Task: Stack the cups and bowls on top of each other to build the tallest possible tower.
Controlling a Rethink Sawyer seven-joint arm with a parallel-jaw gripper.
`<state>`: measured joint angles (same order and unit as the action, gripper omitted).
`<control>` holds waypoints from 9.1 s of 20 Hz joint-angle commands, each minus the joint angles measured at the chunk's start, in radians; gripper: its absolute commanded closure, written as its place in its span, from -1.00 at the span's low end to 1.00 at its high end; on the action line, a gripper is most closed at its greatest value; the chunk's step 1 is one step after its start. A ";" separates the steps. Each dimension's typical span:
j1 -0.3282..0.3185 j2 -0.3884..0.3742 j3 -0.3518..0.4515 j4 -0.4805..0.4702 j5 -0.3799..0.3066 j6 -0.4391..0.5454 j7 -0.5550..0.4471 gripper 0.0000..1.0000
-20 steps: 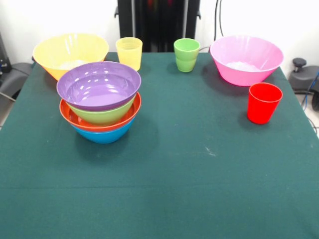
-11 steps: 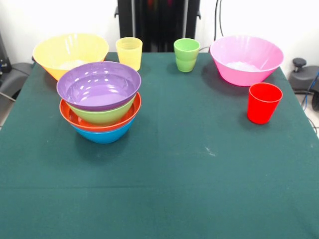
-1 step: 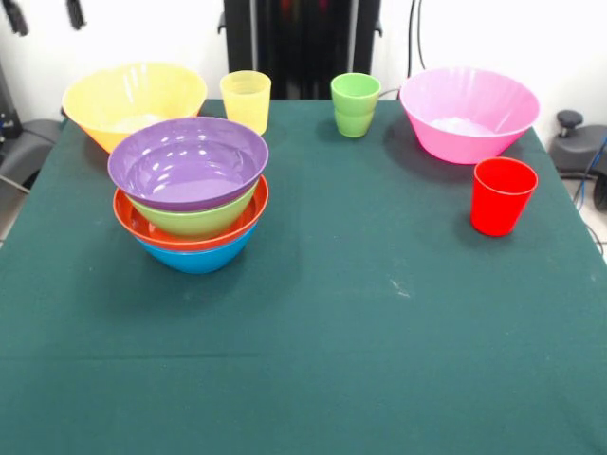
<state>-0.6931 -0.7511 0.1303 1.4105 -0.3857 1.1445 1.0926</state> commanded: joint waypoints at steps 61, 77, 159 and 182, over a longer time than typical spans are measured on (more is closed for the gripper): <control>-0.055 0.033 0.090 0.277 -0.065 -0.341 -0.061 -1.00; -0.109 0.100 0.115 0.282 -0.089 -0.429 -0.083 -1.00; -0.123 0.133 0.206 0.126 -0.141 -0.169 -0.106 -1.00; -0.016 0.278 0.212 -0.156 -0.121 0.069 -0.001 -1.00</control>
<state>-0.7773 -0.5780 0.2846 1.3614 -0.5153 1.1122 1.0926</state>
